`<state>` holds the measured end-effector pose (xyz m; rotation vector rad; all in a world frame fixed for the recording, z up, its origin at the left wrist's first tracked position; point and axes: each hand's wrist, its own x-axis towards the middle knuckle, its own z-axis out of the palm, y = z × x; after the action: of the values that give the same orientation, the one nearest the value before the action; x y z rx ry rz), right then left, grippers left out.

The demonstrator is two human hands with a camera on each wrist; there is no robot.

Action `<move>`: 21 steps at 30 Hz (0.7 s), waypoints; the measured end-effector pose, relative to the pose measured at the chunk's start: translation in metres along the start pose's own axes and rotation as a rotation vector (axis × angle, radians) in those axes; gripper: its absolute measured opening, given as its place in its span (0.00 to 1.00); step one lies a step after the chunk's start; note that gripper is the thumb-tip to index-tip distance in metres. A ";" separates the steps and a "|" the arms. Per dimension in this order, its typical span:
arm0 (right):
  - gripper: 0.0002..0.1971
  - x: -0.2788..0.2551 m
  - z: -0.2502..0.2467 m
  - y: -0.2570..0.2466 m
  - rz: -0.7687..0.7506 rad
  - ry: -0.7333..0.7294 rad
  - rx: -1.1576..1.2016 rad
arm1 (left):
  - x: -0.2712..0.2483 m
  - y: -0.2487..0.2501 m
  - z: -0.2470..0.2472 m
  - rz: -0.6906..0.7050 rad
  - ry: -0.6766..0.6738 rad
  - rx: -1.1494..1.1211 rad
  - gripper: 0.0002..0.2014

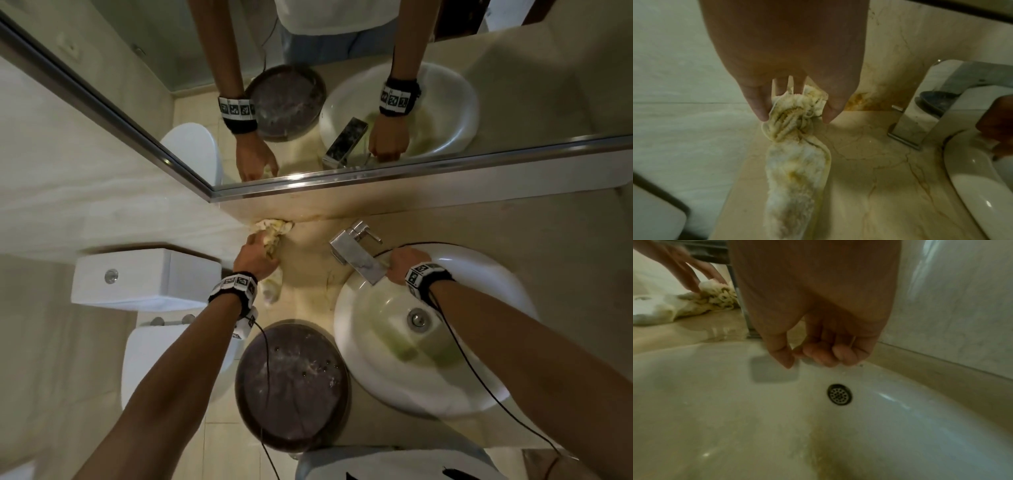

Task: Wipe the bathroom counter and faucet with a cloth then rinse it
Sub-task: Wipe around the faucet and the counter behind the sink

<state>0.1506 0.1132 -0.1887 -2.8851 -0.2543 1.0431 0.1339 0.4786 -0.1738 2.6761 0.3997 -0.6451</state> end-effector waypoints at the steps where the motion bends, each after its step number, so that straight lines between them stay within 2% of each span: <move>1: 0.14 0.002 -0.003 0.003 0.003 0.015 -0.024 | 0.003 0.000 0.001 -0.006 -0.007 -0.003 0.41; 3: 0.15 0.005 -0.006 0.011 0.005 0.069 -0.064 | 0.007 0.001 0.004 -0.020 -0.038 0.025 0.43; 4: 0.19 0.007 -0.004 0.015 0.001 0.082 -0.068 | 0.008 0.003 0.005 -0.033 -0.057 0.039 0.43; 7: 0.29 0.013 0.003 0.027 -0.045 0.059 0.006 | 0.014 0.013 0.004 -0.057 -0.070 -0.006 0.41; 11: 0.32 0.022 0.005 0.033 -0.077 0.011 0.064 | 0.022 0.028 0.007 -0.077 -0.064 0.006 0.35; 17: 0.33 0.029 0.008 0.034 -0.121 0.018 0.017 | 0.030 0.067 0.020 0.134 -0.097 0.207 0.30; 21: 0.33 0.033 0.009 0.037 -0.131 0.022 -0.014 | 0.033 0.100 0.028 0.161 -0.127 0.220 0.30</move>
<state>0.1747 0.0826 -0.2203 -2.8454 -0.4444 0.9909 0.1870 0.3839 -0.1853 2.8148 0.0808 -0.8464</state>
